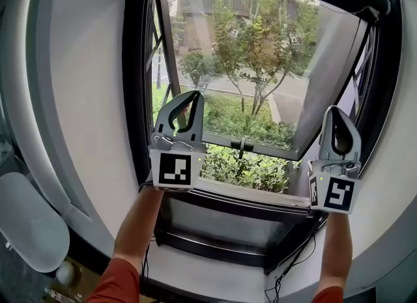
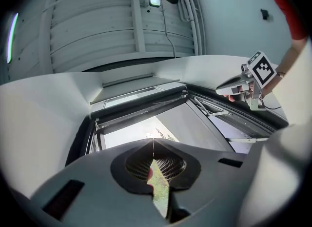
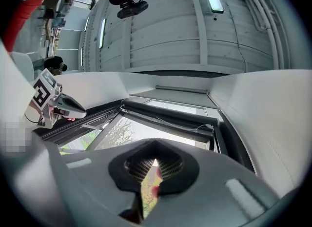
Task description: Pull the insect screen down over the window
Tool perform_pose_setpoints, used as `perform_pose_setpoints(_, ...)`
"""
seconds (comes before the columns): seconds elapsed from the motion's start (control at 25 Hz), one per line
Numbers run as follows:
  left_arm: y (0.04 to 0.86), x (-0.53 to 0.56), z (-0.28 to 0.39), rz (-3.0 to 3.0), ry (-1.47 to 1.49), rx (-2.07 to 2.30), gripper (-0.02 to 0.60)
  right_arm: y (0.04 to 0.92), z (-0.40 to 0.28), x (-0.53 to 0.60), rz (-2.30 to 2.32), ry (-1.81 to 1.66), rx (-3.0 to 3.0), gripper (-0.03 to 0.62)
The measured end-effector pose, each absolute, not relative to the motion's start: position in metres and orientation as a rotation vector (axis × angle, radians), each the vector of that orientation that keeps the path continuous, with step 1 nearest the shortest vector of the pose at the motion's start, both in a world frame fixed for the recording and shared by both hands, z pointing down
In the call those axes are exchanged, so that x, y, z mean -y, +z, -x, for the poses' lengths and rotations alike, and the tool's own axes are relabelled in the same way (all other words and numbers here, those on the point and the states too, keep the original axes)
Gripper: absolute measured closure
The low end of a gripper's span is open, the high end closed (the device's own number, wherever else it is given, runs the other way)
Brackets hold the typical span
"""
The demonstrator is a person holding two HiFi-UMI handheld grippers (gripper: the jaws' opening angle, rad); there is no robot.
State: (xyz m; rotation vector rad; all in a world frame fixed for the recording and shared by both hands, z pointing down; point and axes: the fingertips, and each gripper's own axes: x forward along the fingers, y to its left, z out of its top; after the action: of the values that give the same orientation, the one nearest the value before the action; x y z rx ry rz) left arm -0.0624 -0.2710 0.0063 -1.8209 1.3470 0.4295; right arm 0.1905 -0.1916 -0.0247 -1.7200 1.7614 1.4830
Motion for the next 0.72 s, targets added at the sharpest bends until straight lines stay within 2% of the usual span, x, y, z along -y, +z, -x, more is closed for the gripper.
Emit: perform_pose_setpoints(0.72,-0.134,0.285,0.060,1.496,0.258,-1.248,0.575,-0.145,-0.161,0.223,1.886,1.795,-1.608,0.585)
